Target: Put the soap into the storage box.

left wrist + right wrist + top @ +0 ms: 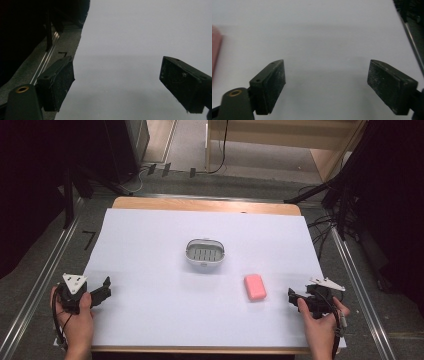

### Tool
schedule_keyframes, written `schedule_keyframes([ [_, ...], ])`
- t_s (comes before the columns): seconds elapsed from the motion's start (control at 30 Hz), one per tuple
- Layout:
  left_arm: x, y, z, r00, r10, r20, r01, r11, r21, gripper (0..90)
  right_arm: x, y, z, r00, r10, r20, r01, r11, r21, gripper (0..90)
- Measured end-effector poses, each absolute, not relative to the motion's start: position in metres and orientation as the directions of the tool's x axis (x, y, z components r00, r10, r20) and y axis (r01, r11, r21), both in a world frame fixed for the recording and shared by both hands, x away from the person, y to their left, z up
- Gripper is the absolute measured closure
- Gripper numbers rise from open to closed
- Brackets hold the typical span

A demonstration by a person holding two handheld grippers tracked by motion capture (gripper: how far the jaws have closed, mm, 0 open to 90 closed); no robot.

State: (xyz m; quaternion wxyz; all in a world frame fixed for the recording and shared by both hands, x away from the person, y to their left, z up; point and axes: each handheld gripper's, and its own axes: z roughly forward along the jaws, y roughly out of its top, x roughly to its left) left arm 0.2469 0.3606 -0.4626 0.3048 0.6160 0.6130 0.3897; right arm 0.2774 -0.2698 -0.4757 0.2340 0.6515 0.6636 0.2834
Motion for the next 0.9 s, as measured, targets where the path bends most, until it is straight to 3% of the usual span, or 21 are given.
schedule_keyframes([
  [0.17, 0.241, 0.366, -0.461, -0.063, 0.997, 0.052, 0.466, -0.016, 0.884, 13.3, 0.281, -0.261, -0.47, -0.082, 0.992, 0.098, 0.75, -0.003, 0.662, 18.3],
  [0.3, 0.241, 0.364, -0.462, -0.055, 0.996, 0.071, 0.473, -0.036, 0.88, 13.3, 0.284, -0.254, -0.468, -0.106, 0.989, 0.1, 0.748, 0.013, 0.664, 19.2],
  [0.4, 0.242, 0.362, -0.462, -0.05, 0.995, 0.083, 0.475, -0.049, 0.879, 13.3, 0.287, -0.249, -0.465, -0.14, 0.981, 0.138, 0.802, 0.03, 0.597, 23.4],
  [0.6, 0.241, 0.363, -0.462, -0.051, 0.996, 0.074, 0.472, -0.041, 0.881, 13.4, 0.293, -0.24, -0.457, -0.16, 0.971, 0.175, 0.851, 0.046, 0.524, 21.1],
  [0.9, 0.242, 0.363, -0.462, -0.044, 0.996, 0.081, 0.479, -0.05, 0.876, 13.4, 0.298, -0.224, -0.442, -0.166, 0.969, 0.185, 0.864, 0.052, 0.501, 16.7],
])
